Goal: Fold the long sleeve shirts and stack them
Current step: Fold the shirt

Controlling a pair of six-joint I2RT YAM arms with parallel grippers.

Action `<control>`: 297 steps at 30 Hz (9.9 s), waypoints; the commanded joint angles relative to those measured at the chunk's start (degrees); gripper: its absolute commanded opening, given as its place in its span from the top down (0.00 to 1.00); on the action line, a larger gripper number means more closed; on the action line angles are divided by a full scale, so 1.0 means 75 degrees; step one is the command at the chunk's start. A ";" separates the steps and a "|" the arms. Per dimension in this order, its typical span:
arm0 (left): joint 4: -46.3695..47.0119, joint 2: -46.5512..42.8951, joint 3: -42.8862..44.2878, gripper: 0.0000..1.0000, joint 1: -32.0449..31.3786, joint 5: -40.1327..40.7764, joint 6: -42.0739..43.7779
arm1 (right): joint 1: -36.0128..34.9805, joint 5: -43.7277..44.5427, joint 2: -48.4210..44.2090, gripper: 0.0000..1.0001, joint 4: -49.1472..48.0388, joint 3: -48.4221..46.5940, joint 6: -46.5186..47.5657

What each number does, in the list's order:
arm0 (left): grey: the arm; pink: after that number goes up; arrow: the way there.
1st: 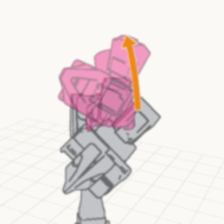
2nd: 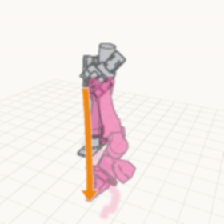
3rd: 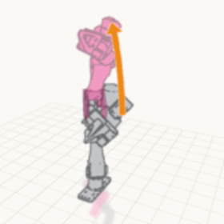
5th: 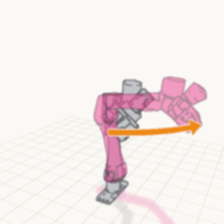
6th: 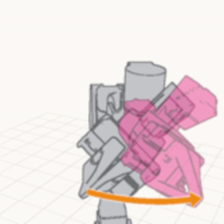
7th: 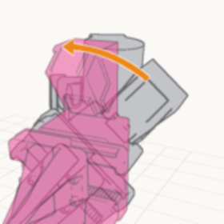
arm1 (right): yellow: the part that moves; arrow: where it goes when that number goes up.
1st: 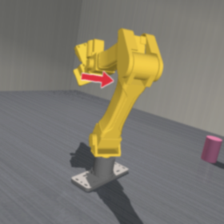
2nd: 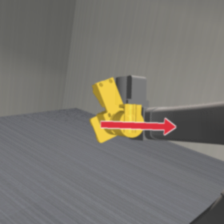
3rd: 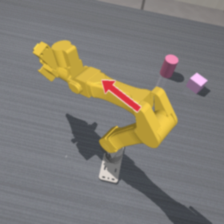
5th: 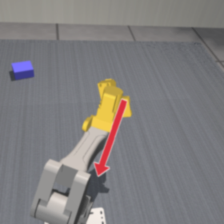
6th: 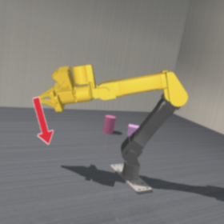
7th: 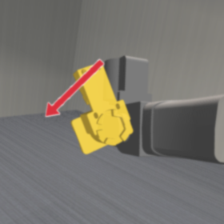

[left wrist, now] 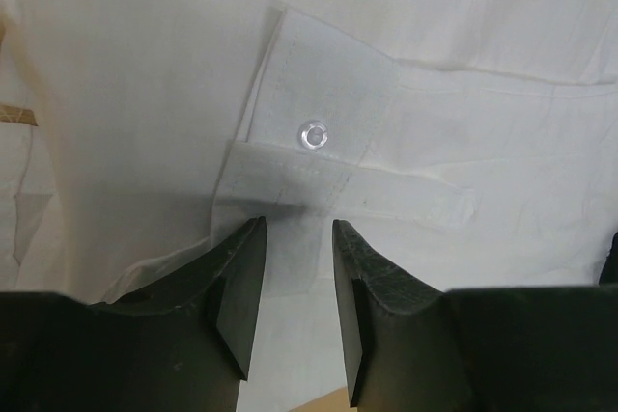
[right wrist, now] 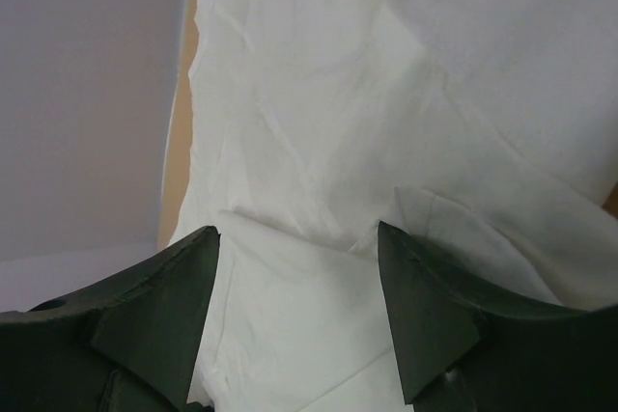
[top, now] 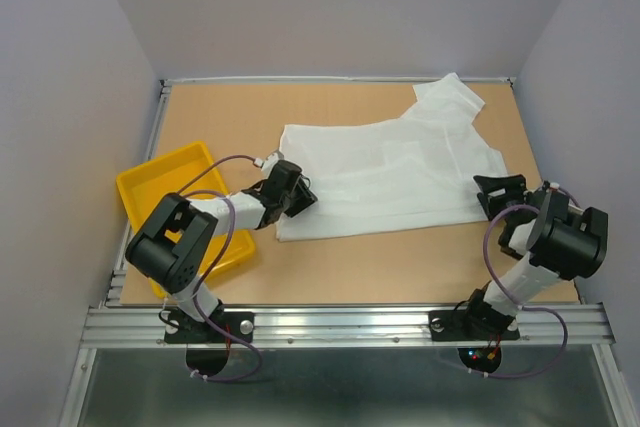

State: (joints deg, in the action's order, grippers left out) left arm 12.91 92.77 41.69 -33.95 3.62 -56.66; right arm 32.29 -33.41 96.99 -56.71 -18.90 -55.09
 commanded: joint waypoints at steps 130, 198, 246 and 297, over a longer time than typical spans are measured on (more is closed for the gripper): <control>-0.4147 0.2409 0.5821 0.97 0.2336 0.0994 0.5880 | -0.3169 0.3001 0.2410 0.99 1.0655 -1.0009 0.5435; -0.3081 -0.1623 0.1637 0.09 0.1598 0.1076 0.0876 | -0.6681 0.3481 -0.1286 0.38 0.8838 -0.5950 0.4765; -0.2986 -0.1435 0.0781 0.72 0.1598 0.0935 0.0523 | -0.9450 0.4947 0.0205 0.48 0.8417 -0.4746 0.4732; -0.2378 -0.1474 0.1168 0.40 0.0402 0.2435 0.1473 | -0.9439 0.5449 0.0954 0.57 0.8241 -0.6563 0.3021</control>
State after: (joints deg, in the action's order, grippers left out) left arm -9.19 78.43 51.33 -30.92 21.23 -45.67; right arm -38.35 4.54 101.60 6.13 -66.59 -29.98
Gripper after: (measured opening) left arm 0.626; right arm 0.464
